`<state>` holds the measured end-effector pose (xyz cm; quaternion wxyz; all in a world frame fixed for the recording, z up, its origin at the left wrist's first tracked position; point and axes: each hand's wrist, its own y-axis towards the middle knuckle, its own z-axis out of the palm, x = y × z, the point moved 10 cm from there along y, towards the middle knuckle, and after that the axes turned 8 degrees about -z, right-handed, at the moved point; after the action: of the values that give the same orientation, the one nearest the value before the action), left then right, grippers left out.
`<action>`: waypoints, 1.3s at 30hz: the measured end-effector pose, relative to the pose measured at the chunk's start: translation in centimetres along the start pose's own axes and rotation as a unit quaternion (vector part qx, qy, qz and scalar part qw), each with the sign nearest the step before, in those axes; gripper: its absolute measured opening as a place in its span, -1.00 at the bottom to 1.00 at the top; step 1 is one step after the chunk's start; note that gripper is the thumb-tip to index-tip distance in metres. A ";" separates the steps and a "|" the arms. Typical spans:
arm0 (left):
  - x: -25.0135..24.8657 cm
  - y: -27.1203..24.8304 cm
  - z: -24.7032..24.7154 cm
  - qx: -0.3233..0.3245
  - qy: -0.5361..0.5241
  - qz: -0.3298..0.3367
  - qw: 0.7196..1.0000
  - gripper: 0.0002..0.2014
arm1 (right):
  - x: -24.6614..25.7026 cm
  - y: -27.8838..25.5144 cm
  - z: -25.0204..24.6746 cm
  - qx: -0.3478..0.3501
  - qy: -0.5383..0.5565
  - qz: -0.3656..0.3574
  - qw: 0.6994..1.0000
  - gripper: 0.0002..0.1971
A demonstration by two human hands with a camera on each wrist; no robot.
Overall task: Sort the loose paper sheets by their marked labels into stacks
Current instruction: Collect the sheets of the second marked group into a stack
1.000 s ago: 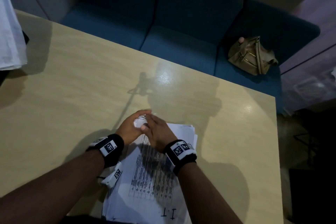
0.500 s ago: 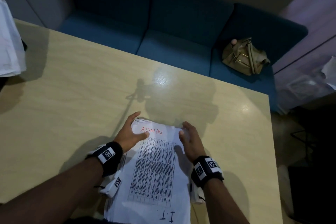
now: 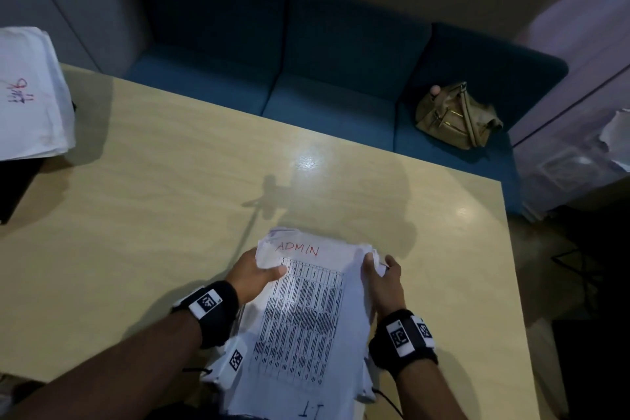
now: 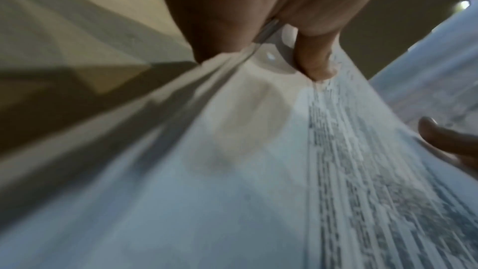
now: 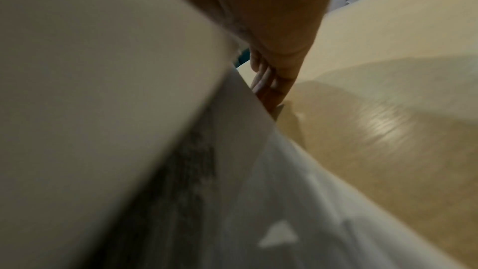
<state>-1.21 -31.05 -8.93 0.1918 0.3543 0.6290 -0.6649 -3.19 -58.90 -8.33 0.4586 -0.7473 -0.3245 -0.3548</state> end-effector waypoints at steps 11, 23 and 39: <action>-12.6 -9.5 -5.4 -0.055 -0.163 0.250 0.953 -0.54 | 20.8 -7.6 1.4 0.007 0.009 -0.363 0.932 -0.60; -14.3 -14.0 -6.3 0.056 -0.326 0.271 0.904 -0.41 | 21.0 -9.9 4.5 0.017 0.078 -0.373 0.924 -0.47; -6.9 -8.4 -7.9 -0.041 -0.427 0.122 0.895 -0.85 | 17.0 -5.6 8.3 0.053 0.008 -0.247 0.968 -0.66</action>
<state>-0.61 -23.54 2.25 0.5361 0.1024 0.4652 -0.6969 3.29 -46.47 5.55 0.3989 -0.6156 -0.5134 -0.4453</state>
